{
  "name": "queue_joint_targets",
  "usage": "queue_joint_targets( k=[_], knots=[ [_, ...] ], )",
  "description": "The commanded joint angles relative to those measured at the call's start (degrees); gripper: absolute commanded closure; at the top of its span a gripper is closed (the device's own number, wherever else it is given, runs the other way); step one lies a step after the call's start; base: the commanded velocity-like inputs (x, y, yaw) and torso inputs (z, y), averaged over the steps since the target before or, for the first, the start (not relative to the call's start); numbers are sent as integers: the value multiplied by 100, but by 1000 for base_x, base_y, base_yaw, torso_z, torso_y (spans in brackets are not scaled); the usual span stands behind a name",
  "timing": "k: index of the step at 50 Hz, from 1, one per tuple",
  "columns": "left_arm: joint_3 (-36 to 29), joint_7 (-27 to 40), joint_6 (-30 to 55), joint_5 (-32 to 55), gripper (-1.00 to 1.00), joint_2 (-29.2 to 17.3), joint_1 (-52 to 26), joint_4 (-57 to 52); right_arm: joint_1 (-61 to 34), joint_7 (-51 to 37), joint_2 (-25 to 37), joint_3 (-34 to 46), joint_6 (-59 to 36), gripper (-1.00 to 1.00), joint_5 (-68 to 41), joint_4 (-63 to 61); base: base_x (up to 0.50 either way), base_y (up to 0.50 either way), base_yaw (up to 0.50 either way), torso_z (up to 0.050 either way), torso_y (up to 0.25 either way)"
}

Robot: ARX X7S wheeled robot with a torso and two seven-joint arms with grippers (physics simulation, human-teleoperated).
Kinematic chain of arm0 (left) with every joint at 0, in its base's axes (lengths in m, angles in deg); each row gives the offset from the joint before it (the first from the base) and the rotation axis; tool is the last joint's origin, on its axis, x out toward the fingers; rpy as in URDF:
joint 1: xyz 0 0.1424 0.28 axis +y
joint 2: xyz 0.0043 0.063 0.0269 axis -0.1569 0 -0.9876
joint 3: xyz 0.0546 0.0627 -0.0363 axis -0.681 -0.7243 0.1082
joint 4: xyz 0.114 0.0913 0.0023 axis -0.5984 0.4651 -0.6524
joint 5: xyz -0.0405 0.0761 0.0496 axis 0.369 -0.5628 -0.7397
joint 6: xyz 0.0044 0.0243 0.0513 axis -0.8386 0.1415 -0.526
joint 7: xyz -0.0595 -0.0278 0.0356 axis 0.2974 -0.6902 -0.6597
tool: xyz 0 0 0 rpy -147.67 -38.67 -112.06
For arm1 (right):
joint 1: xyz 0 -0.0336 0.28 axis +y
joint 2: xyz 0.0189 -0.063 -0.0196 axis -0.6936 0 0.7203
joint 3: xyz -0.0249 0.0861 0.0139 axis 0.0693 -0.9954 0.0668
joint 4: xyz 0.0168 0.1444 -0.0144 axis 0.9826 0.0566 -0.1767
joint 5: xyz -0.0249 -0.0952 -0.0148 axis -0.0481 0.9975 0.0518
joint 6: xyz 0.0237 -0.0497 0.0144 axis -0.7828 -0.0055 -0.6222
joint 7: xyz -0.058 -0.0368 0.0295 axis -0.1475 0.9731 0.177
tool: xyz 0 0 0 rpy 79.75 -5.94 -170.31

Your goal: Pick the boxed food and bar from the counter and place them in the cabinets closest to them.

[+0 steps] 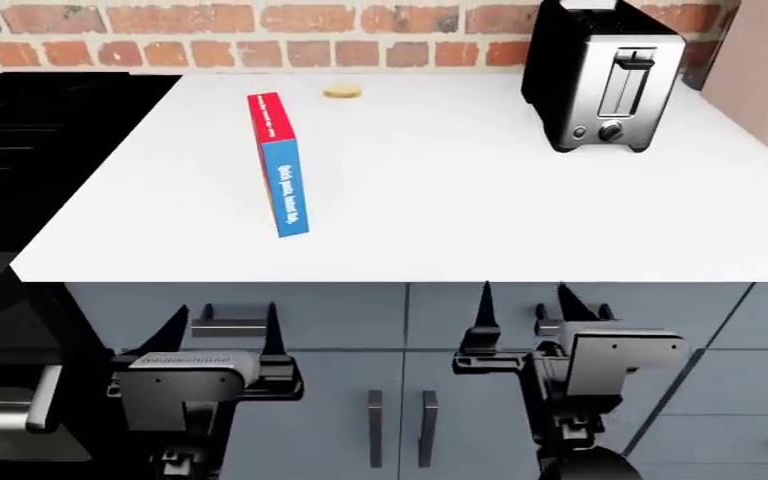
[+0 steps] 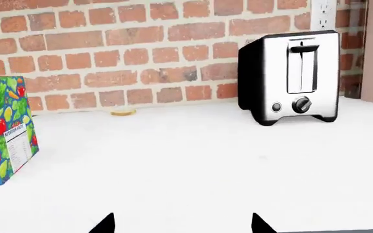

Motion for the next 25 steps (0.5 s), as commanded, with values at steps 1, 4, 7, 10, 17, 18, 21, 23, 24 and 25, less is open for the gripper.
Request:
queue_joint_targets(
  k=[1, 4, 7, 10, 17, 18, 21, 23, 24, 25],
  knots=[
    [-22, 144, 276, 126, -100, -106, -189, -373, -1186, -314, -21, 148, -1356, -100, -211, -636, 0, 0, 0, 50, 12],
    [-43, 176, 322, 146, -100, -125, -225, -471, -1363, -348, -17, 130, -1405, -100, -266, -634, 0, 0, 0, 50, 12],
    [-50, 205, 395, 191, -100, -140, -275, -570, -1477, -380, -14, 122, -1428, -100, -317, -661, 0, 0, 0, 50, 12],
    [-23, 256, 573, 277, -100, -151, -432, -721, -1551, -410, -8, 111, -1441, -100, -372, -709, 0, 0, 0, 50, 11],
    [196, 472, 1252, 595, -100, -167, -1284, -1077, -1916, -439, 35, 14, -1688, -100, -639, -893, 0, 0, 0, 50, 11],
    [232, 494, 1352, 651, -100, -175, -1409, -1106, -1961, -441, 46, 5, -1751, -100, -687, -963, 0, 0, 0, 50, 14],
    [282, 531, 1519, 747, -100, -201, -1665, -1113, -2022, -457, 86, 6, -1866, -100, -780, -1154, 0, 0, 0, 50, 11],
    [291, 543, 1582, 788, -100, -222, -1727, -1160, -2022, -470, 119, 25, -1916, -100, -810, -1249, 0, 0, 0, 50, 12],
    [300, 544, 1596, 816, -100, -231, -1720, -1195, -2011, -477, 134, 30, -1935, -100, -825, -1290, 0, 0, 0, 50, 14],
    [294, 543, 1596, 819, -100, -246, -1703, -1215, -2002, -489, 149, 36, -1961, -100, -836, -1329, 0, 0, 0, 50, 12]
  ],
)
